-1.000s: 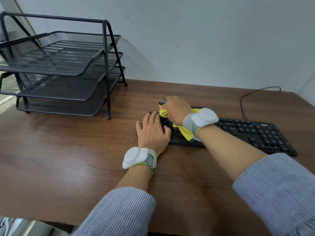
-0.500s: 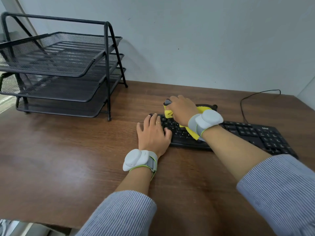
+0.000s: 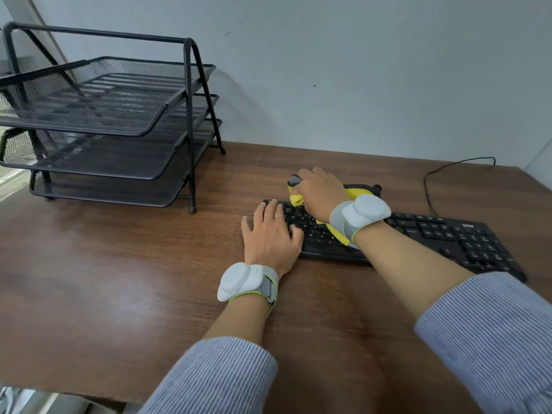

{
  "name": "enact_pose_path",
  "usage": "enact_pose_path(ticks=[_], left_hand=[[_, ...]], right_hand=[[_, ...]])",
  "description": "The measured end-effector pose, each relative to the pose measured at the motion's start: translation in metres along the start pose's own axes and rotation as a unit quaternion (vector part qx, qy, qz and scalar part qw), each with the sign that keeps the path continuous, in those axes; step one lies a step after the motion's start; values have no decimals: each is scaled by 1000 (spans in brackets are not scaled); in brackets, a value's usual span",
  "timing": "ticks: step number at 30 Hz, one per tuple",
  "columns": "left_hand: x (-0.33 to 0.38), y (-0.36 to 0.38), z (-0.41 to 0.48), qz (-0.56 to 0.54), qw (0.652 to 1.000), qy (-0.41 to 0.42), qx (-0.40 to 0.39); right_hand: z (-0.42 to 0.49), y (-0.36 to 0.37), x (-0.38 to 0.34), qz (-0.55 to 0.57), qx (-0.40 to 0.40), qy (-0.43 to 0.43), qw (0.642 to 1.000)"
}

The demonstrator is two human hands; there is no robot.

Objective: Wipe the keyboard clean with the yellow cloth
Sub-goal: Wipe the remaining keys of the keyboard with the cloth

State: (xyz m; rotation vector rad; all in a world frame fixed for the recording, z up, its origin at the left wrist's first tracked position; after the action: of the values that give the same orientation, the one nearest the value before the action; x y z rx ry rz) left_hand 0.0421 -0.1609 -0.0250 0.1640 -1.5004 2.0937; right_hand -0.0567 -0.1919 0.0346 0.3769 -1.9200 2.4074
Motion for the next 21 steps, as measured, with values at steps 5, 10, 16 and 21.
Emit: enact_pose_path(ticks=[5,10,16,21], left_hand=[[0,0,0,4,1000,-2,-1],[0,1,0,5,1000,-2,-5],[0,1,0,5,1000,0,-2],[0,0,0,4,1000,0,-3]], right_hand=[[-1,3,9,11,-16,8,1000],[-5,10,28,19,-24,118,993],[0,6,1,100,4,61,993],[-4,4,15,85,-48,67,993]])
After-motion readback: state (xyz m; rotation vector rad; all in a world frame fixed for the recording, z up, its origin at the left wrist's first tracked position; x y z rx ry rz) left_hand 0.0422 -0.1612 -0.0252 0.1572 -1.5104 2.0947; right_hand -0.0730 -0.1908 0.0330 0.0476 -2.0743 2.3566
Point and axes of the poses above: each hand's wrist, its own z-axis towards the middle knuckle, its own y-axis out of the palm, x = y × z, the point moved 6 cm from there along z, towards the middle knuckle, and after that the axes turned 3 degrees about x, right-handed, at the moved point
